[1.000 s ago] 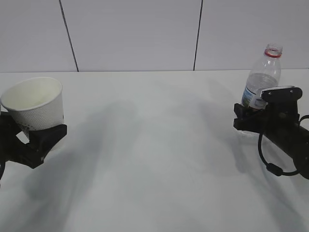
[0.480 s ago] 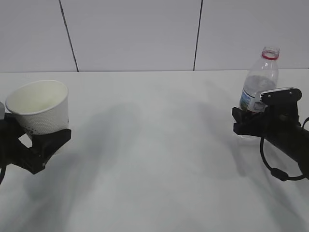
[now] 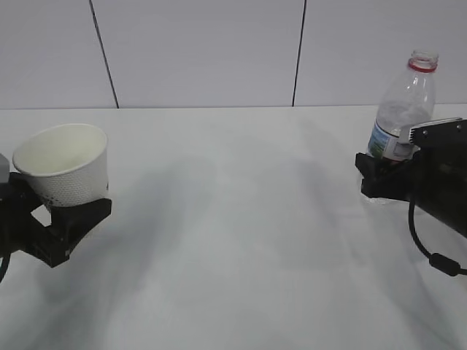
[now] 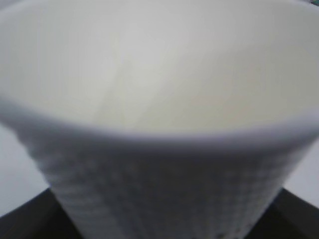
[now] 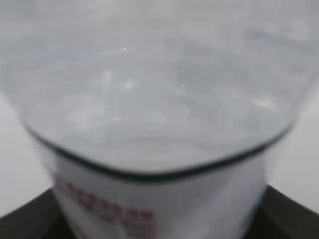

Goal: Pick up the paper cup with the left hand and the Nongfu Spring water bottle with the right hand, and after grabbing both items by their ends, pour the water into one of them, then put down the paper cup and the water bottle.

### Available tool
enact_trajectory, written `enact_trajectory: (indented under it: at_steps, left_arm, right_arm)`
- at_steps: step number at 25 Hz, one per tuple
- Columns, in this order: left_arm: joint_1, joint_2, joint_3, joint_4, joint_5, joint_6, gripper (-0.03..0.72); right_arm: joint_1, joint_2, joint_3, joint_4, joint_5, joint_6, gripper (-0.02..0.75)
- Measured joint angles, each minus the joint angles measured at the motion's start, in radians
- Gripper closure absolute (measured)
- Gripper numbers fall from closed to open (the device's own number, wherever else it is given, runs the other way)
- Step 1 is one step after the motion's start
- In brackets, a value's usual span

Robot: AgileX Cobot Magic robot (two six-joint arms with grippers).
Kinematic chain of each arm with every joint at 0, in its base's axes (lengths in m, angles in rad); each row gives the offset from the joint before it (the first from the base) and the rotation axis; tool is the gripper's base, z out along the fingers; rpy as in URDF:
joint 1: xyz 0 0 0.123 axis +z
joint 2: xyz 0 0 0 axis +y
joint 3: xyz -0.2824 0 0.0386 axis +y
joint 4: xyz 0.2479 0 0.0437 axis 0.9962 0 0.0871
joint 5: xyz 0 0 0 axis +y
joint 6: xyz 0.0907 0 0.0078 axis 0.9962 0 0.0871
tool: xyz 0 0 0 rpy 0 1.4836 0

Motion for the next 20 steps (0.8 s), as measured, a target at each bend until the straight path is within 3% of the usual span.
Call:
enact_trajectory:
  at_steps: [16,20]
  left_arm:
    - [-0.001,0.0,0.0,0.096,-0.026,-0.068,0.101]
    - [-0.03,0.0,0.0,0.112,-0.026,-0.077,0.101]
  right_arm:
    - [0.0,-0.246,0.093,-0.197,0.161,0.128,0.227]
    - [0.0,-0.315,0.094,-0.232,0.205,0.165,0.227]
